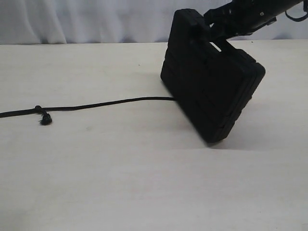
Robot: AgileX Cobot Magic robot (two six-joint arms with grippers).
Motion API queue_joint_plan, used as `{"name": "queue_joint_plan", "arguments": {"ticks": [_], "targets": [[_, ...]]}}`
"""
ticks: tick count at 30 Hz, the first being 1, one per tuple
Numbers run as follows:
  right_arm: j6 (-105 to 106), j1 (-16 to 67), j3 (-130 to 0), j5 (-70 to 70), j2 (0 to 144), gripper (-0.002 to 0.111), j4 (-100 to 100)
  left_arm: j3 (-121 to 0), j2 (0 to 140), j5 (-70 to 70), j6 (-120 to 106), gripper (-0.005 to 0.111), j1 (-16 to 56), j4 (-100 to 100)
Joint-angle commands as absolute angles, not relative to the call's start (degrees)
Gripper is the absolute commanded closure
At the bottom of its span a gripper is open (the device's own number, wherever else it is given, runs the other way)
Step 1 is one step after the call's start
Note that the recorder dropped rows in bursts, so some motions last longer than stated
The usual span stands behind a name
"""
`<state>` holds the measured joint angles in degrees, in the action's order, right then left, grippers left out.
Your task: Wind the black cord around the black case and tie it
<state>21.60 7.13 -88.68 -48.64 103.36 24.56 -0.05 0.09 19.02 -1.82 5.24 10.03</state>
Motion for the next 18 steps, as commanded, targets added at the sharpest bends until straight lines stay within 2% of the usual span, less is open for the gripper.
{"name": "queue_joint_plan", "arguments": {"ticks": [1,3,16,18], "targets": [[13.3,12.3,-88.6,-47.5,102.5,0.104,9.6,0.0,0.0,18.5,-1.9,0.107,5.4,9.9],[8.0,15.0,-88.6,-47.4,102.5,0.104,1.1,0.0,0.0,18.5,-1.9,0.107,5.4,9.9],[7.3,17.5,-88.6,-48.5,102.5,0.104,0.6,0.0,0.0,18.2,-2.2,0.107,5.4,11.6],[7.2,17.5,-88.6,-48.7,102.5,0.104,0.6,0.0,0.0,14.2,-2.8,0.107,5.4,14.6]]}}
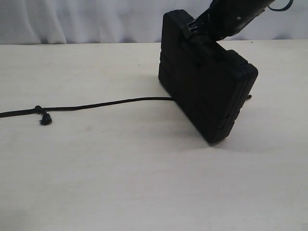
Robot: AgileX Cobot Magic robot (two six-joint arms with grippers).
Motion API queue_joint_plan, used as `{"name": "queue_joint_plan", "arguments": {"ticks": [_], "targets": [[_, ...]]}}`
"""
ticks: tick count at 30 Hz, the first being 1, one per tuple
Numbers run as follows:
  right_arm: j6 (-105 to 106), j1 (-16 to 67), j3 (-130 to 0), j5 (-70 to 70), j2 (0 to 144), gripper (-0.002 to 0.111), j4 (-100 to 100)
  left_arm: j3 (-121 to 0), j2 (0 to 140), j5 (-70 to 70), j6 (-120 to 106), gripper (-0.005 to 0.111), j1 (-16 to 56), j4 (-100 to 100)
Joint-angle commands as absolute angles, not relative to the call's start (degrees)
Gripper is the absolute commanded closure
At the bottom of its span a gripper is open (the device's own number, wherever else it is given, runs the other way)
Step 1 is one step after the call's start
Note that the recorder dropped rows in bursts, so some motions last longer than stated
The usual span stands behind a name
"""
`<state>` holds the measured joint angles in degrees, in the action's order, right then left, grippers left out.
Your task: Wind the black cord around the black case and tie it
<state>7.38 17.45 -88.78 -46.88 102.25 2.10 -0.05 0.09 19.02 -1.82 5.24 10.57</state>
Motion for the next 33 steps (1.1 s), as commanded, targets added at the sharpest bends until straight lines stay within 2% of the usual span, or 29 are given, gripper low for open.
{"name": "queue_joint_plan", "arguments": {"ticks": [1,5,9,12,16,18,23,26,33], "targets": [[7.2,17.5,-88.6,-48.8,102.5,0.104,0.6,0.0,0.0,10.2,-2.8,0.107,5.4,14.4],[7.2,17.5,-88.6,-48.9,102.5,0.104,0.6,0.0,0.0,-6.8,-2.6,0.107,5.4,4.2],[7.2,17.5,-88.6,-49.2,102.5,0.104,0.6,0.0,0.0,-23.3,-1.4,0.107,5.4,3.3],[7.2,17.5,-88.6,-49.3,102.5,0.104,0.6,0.0,0.0,-34.6,12.5,0.107,5.4,3.3],[7.2,17.5,-88.6,-49.3,102.5,0.104,0.6,0.0,0.0,-39.7,31.7,0.107,5.4,7.3],[7.2,17.5,-88.6,-49.4,102.5,0.104,0.6,-1.9,0.0,-36.6,32.9,0.107,5.4,10.4],[7.2,17.5,-88.6,-49.6,102.5,0.104,0.6,-17.3,4.2,-9.9,35.0,0.107,5.4,17.8],[7.2,17.5,-88.6,-49.6,102.5,0.104,0.6,-25.6,11.4,2.5,35.4,0.107,5.4,18.7],[7.2,17.5,-88.6,-49.7,102.5,0.104,0.6,-40.4,35.6,18.4,21.4,0.107,5.4,15.3]]}}
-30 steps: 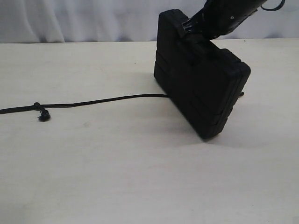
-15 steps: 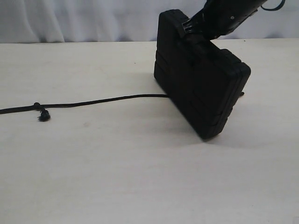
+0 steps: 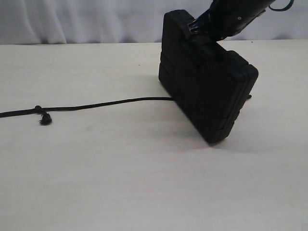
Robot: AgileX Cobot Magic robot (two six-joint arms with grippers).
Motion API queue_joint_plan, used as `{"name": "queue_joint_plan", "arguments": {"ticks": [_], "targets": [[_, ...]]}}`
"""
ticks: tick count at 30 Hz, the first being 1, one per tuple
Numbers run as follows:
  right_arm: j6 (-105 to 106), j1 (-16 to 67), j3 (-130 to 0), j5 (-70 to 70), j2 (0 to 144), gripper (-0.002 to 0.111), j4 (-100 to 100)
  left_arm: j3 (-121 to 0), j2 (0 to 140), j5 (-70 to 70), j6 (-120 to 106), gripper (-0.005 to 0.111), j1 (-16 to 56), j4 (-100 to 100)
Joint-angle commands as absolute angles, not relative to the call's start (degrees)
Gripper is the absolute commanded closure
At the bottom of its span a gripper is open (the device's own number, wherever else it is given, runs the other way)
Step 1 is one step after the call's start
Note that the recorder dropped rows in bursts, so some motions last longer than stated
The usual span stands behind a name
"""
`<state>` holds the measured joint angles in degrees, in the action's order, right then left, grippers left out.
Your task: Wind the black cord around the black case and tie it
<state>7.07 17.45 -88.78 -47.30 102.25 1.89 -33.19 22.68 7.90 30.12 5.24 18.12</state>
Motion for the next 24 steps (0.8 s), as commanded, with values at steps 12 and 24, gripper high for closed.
{"name": "queue_joint_plan", "arguments": {"ticks": [12,24], "targets": [[6.8,17.5,-88.6,-49.6,102.5,0.104,0.6,-58.1,82.8,42.3,-23.5,0.106,5.4,-14.1],[6.6,17.5,-88.2,-51.0,102.5,0.104,0.8,-66.8,108.4,41.2,-26.8,0.051,5.1,-4.4]]}}
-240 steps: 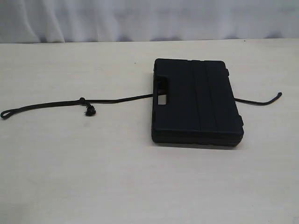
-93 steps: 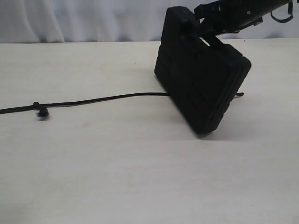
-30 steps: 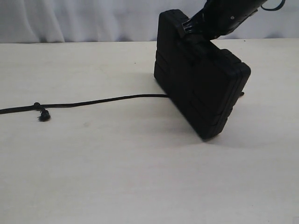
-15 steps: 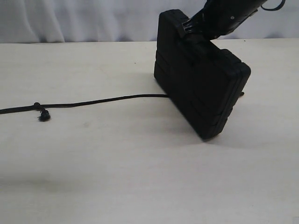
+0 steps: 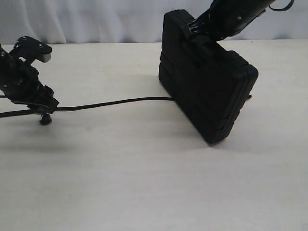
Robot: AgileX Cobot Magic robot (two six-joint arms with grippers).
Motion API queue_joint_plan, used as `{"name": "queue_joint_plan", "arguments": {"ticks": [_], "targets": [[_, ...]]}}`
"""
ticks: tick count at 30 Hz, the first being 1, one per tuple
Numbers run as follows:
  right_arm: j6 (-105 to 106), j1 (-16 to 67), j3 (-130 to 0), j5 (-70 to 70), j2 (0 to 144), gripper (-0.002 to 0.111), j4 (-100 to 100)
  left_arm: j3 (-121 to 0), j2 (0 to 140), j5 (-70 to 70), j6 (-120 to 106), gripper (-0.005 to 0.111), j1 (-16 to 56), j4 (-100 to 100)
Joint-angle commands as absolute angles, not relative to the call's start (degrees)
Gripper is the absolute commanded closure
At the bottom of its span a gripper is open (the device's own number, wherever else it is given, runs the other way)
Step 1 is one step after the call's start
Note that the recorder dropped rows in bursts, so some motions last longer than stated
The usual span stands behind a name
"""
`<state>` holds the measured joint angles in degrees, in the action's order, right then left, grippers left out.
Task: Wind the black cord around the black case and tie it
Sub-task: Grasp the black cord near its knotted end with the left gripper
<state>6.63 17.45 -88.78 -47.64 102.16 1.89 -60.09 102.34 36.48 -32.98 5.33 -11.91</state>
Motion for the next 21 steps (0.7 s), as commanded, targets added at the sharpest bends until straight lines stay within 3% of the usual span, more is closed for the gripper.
{"name": "queue_joint_plan", "arguments": {"ticks": [1,6,12,19,21], "targets": [[6.6,17.5,-88.2,-51.0,102.5,0.104,0.8,-69.9,110.5,44.7,-23.9,0.051,5.1,-0.9],[6.6,17.5,-88.2,-51.2,102.5,0.104,0.8,-80.7,118.1,54.3,-25.5,0.051,5.0,8.4],[6.5,17.5,-88.2,-52.0,102.5,0.104,1.0,-81.0,120.6,52.0,-48.6,0.052,4.2,8.5],[6.4,17.5,-88.2,-51.8,102.5,0.104,1.0,-81.0,123.4,52.0,-55.7,0.052,2.6,8.5],[6.4,17.5,-88.2,-51.7,102.5,0.104,1.0,-81.0,123.6,51.8,-57.2,0.058,2.6,8.0]]}}
